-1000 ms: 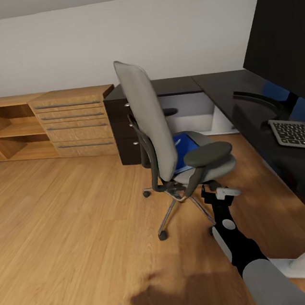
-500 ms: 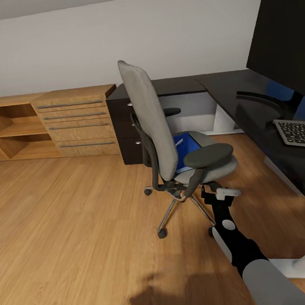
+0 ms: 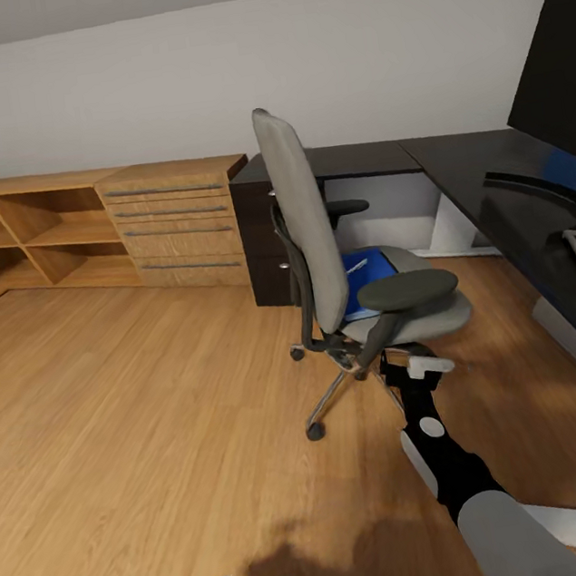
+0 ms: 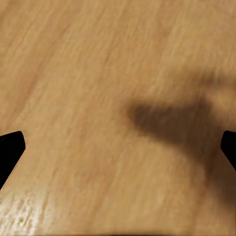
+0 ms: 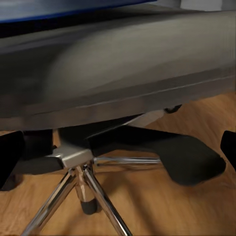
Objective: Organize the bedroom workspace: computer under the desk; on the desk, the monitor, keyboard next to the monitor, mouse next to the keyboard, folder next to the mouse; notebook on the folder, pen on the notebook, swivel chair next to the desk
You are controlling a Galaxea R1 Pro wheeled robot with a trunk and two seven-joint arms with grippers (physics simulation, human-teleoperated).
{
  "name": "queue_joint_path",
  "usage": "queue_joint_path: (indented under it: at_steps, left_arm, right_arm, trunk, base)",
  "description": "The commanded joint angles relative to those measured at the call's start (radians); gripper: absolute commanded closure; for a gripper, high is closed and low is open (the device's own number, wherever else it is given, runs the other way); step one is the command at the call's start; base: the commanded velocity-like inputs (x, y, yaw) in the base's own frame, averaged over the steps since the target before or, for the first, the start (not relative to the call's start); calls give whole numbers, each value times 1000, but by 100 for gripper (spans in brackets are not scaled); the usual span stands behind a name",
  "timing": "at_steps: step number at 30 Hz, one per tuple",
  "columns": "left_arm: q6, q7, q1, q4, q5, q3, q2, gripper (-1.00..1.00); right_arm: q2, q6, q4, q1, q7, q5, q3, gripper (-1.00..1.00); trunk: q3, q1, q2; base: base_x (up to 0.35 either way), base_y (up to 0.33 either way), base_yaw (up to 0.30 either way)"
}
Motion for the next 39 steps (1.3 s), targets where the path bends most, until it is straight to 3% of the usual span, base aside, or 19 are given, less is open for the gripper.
queue_joint_path:
  at_steps: [1, 14, 24, 39]
  left_arm:
    - [-4, 7, -1, 1, 10, -6, 1, -100]
    - [-4, 7, -1, 2, 10, -6, 1, -100]
    - [-4, 7, -1, 2, 10, -6, 1, -100]
    - [-4, 7, -1, 3, 10, -6, 1, -100]
  right_arm:
    - [1, -3, 2, 0, -2, 7, -3, -100]
    - [1, -11, 13, -1, -2, 7, -3, -100]
    - [1, -11, 13, -1, -2, 6, -3, -100]
    - [-2, -11, -1, -1, -6, 9, -4, -100]
  trunk:
    - [-1, 0, 0]
    - [-1, 0, 0]
    - [-1, 0, 0]
    - [-1, 0, 0]
  base:
    - [0, 0, 265]
    - [-1, 0, 229]
    - [-178, 0, 15]
    - [-24, 0, 0]
